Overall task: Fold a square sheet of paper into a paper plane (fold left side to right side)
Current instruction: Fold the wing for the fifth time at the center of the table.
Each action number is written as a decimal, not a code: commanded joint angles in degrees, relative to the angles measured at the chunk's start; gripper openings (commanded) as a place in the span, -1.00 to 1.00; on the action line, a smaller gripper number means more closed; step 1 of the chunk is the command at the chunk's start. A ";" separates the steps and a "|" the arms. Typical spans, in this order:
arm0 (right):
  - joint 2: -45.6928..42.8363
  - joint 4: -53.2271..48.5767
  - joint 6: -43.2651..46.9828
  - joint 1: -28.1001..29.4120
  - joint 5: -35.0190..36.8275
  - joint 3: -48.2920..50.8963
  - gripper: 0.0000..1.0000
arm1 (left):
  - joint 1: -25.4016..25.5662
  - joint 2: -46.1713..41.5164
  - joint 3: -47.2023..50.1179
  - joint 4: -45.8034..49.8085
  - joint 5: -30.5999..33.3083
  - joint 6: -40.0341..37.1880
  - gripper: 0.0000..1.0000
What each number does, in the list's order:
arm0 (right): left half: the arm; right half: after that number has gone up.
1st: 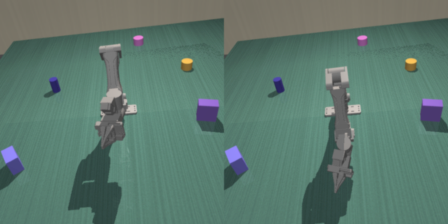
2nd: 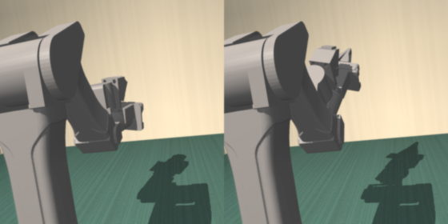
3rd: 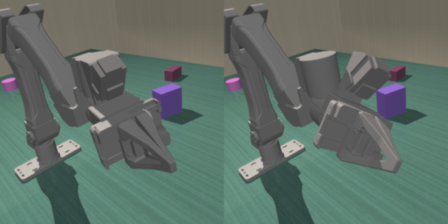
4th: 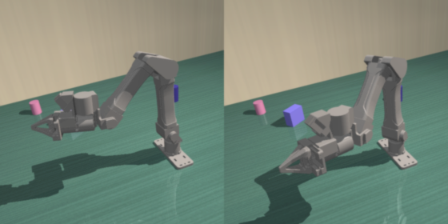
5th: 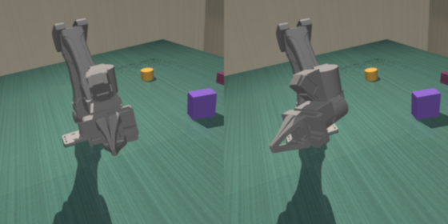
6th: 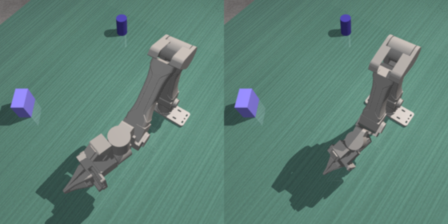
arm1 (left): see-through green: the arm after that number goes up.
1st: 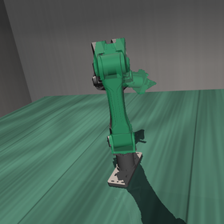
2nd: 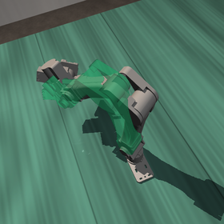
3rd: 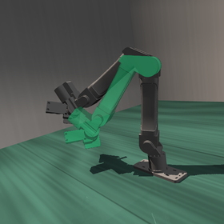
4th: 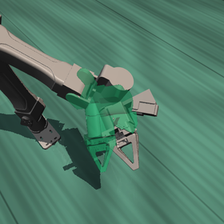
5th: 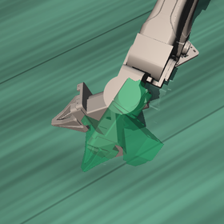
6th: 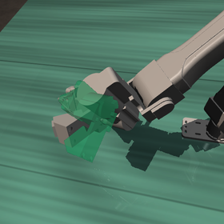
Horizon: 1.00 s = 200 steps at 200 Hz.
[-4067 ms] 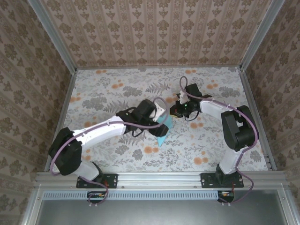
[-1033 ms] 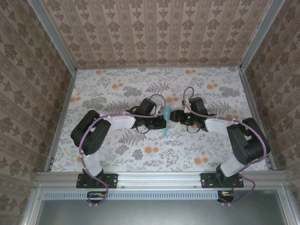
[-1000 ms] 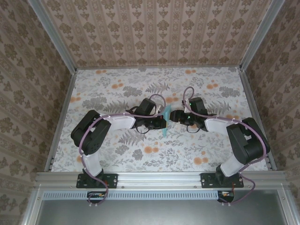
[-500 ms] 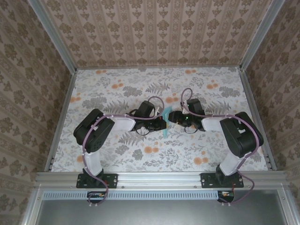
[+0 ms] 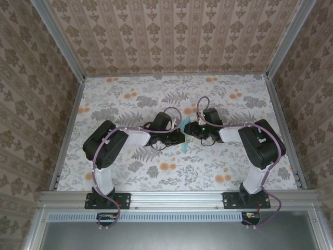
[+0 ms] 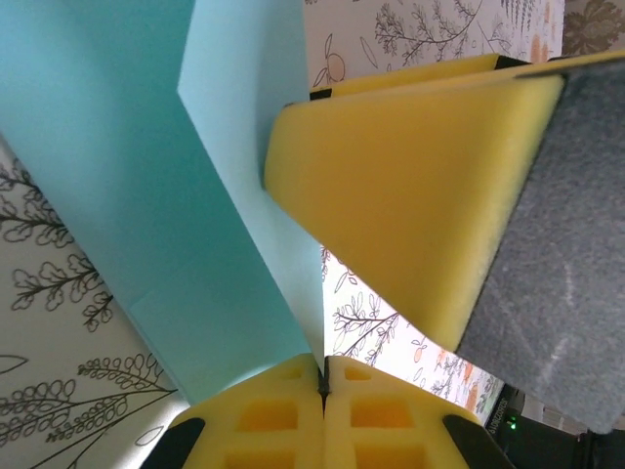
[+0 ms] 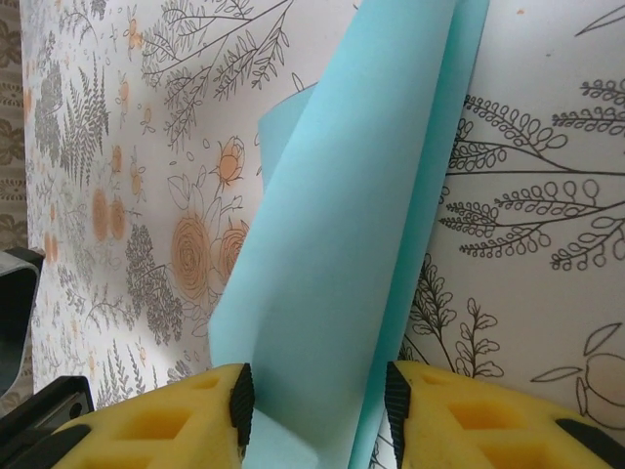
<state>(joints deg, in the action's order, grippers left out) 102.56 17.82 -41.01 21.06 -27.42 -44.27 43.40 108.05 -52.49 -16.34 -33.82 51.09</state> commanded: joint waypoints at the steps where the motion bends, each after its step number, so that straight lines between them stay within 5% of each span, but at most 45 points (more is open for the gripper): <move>1: 1.44 -1.98 -0.65 0.50 0.34 -1.24 -0.19 | -0.44 1.20 0.55 -1.41 -0.98 1.40 -0.94; 103: 3.26 -6.04 -0.21 0.61 1.30 -2.49 -0.28 | -0.86 -2.28 1.55 0.31 -0.50 -0.54 -0.51; 155: 3.17 -5.91 -0.21 0.68 1.32 -2.31 -0.29 | -5.12 -8.21 4.08 3.67 -0.55 -1.81 -0.25; 200: 2.86 -6.12 -0.12 0.65 1.41 -2.18 -0.29 | -6.68 -4.02 0.90 1.87 -4.67 0.30 -0.22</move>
<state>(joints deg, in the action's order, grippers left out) 103.63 14.79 -40.97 21.06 -27.22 -46.15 36.60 101.65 -49.17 -14.48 -35.05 50.63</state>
